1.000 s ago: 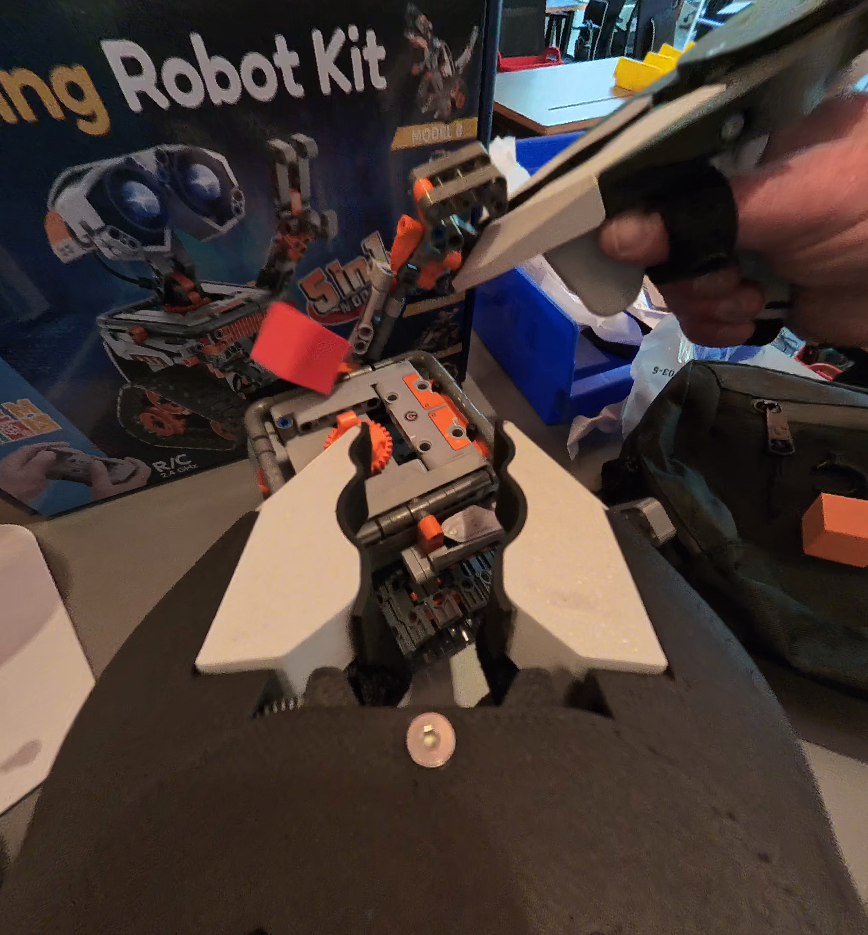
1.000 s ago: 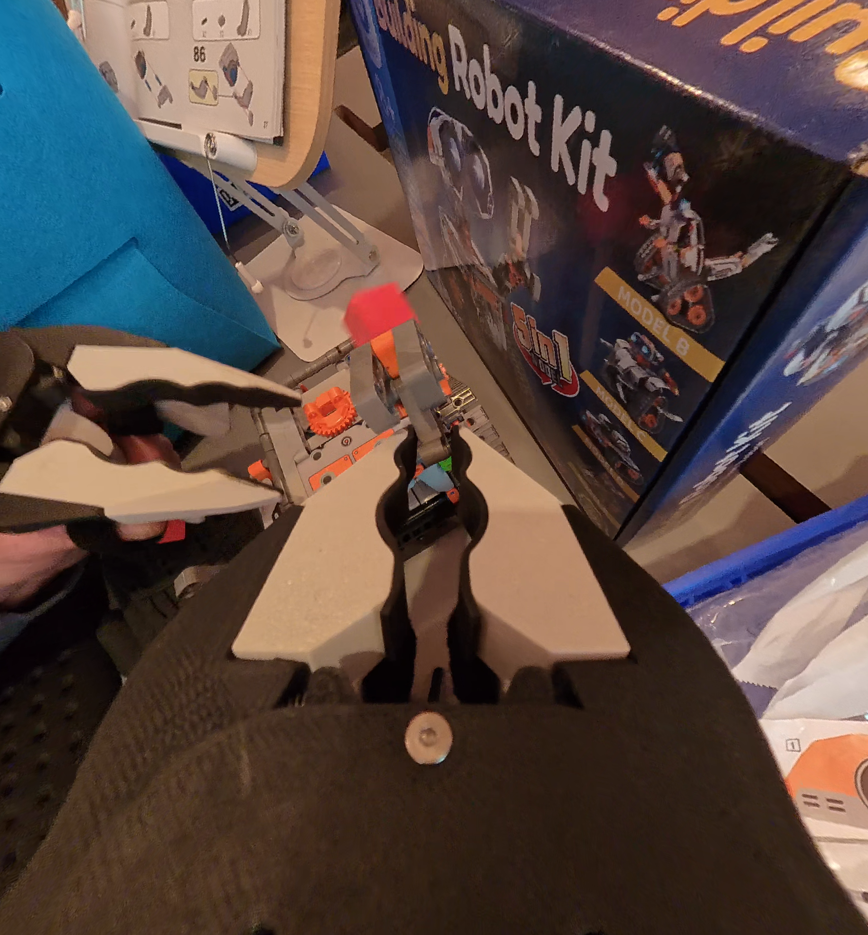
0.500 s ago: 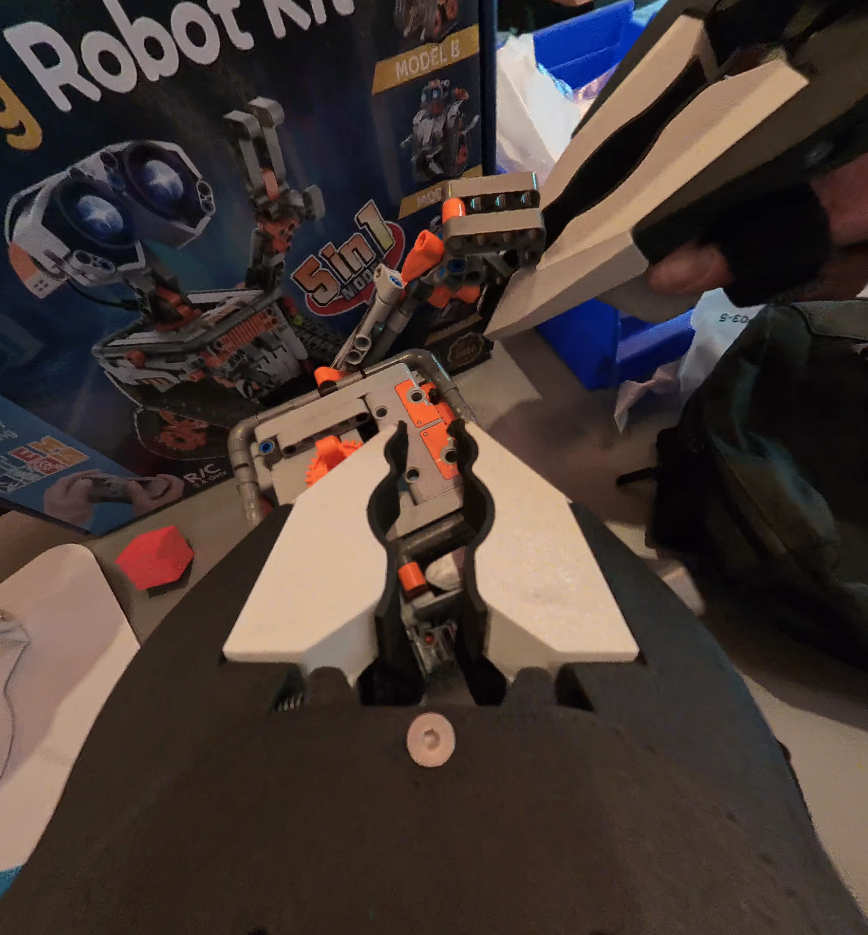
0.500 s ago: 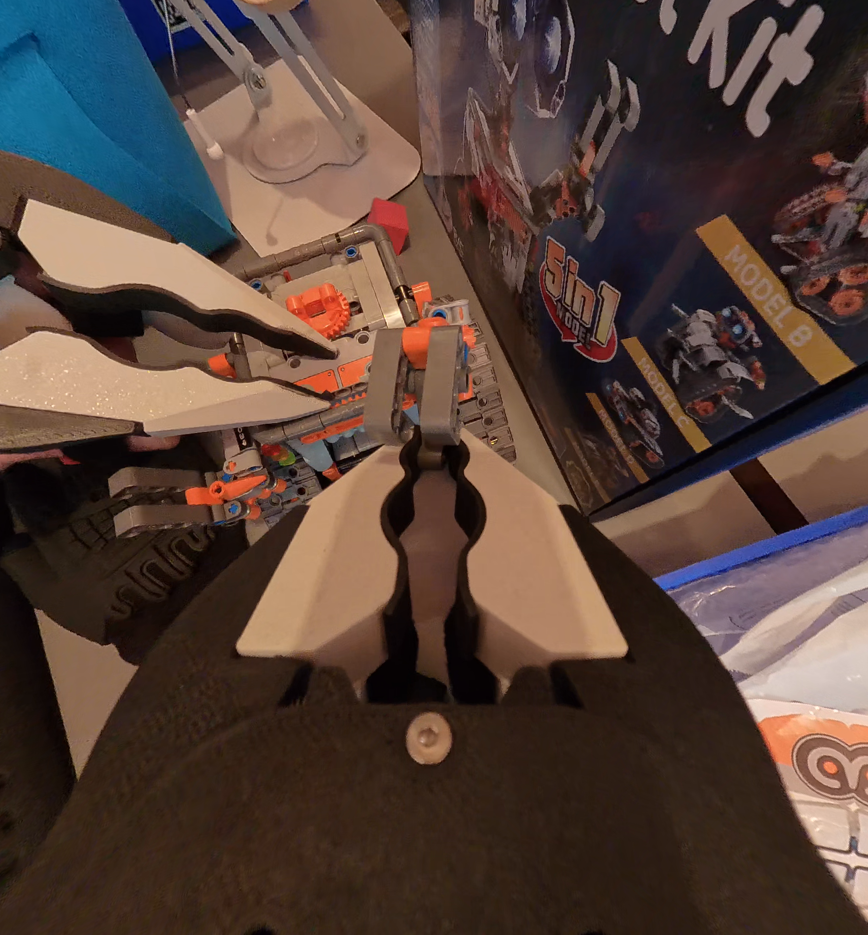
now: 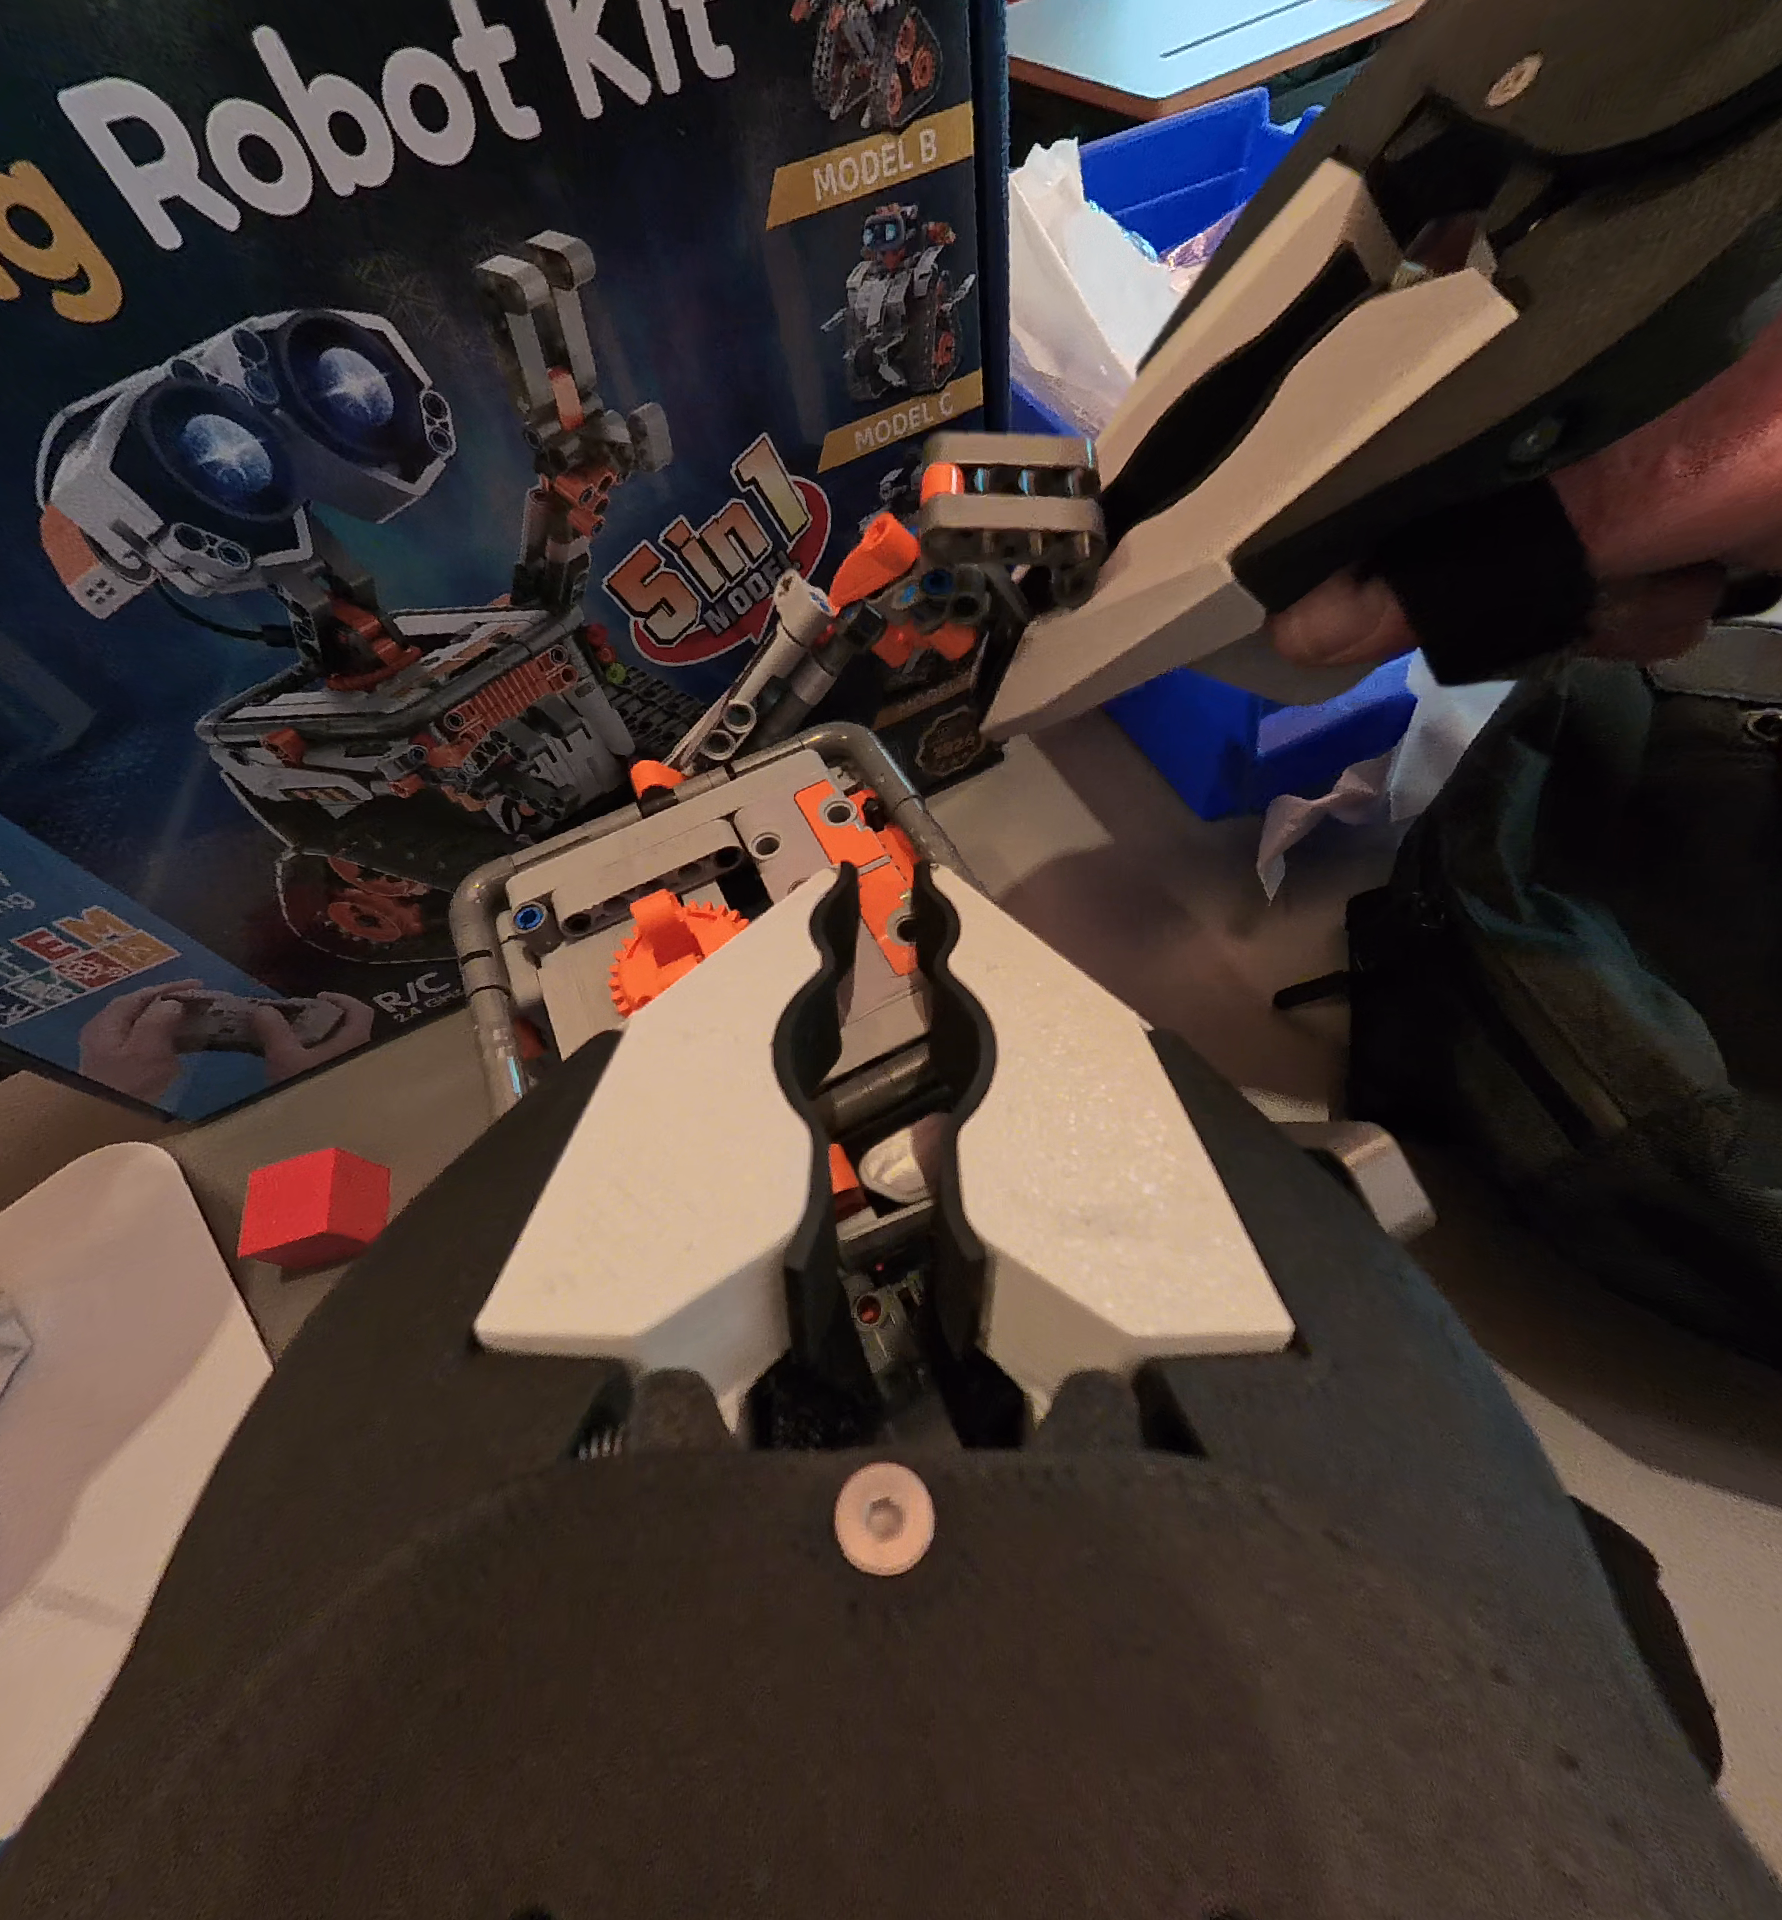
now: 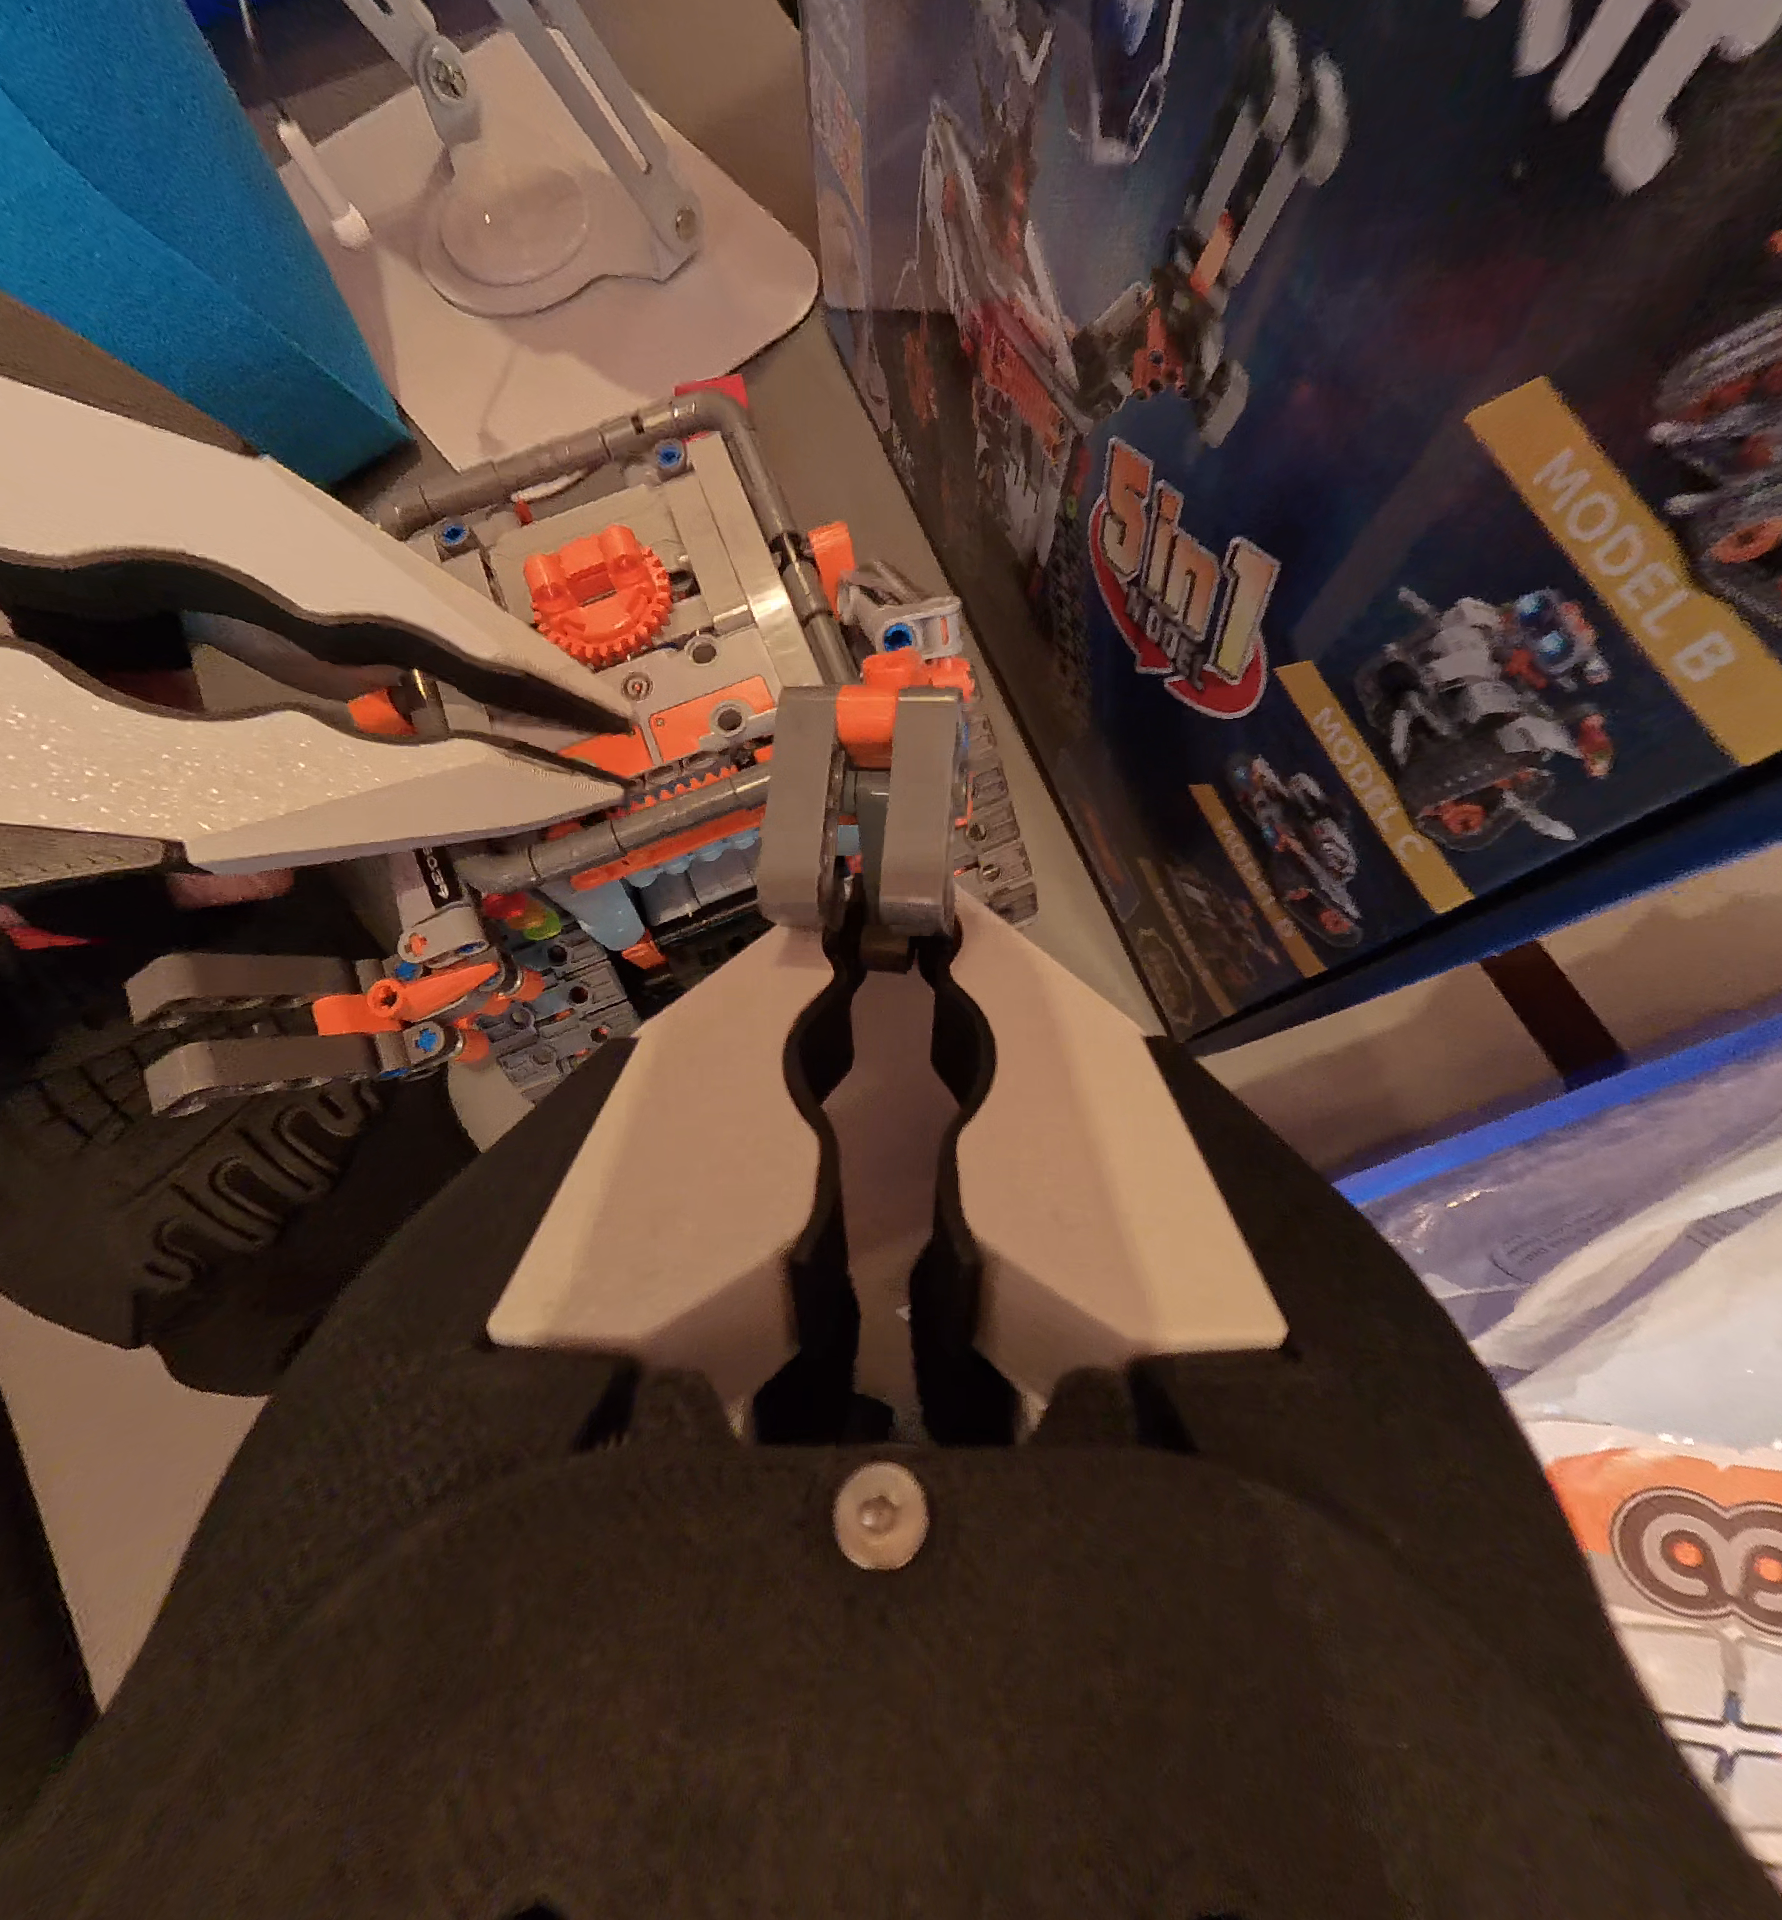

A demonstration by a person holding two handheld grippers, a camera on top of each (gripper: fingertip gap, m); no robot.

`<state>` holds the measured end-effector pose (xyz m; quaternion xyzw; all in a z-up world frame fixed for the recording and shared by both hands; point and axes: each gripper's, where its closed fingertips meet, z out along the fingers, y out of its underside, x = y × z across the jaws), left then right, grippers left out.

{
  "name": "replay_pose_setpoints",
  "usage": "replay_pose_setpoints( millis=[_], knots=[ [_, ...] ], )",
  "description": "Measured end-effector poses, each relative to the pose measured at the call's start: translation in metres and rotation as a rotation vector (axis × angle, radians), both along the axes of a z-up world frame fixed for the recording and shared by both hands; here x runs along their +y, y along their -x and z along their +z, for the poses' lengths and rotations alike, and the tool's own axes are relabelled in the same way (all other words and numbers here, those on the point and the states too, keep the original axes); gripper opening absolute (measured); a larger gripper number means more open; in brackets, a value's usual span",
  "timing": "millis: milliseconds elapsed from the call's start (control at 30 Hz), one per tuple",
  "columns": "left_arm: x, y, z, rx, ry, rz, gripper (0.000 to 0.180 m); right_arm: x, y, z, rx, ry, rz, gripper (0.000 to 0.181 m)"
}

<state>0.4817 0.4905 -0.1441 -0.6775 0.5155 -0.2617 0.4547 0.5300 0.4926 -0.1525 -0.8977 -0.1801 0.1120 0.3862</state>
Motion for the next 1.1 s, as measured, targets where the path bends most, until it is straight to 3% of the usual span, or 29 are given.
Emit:
replay_pose_setpoints(
  millis=[567,1100],
  knots=[
    [-0.016,-0.011,0.000,-0.015,0.026,-0.055,0.005,0.036,0.020,0.067,0.157,-0.098,0.051,0.007],
    [-0.017,-0.012,0.001,-0.015,0.031,-0.066,0.005,0.042,0.023,0.069,0.255,-0.179,0.019,0.007]
  ],
)
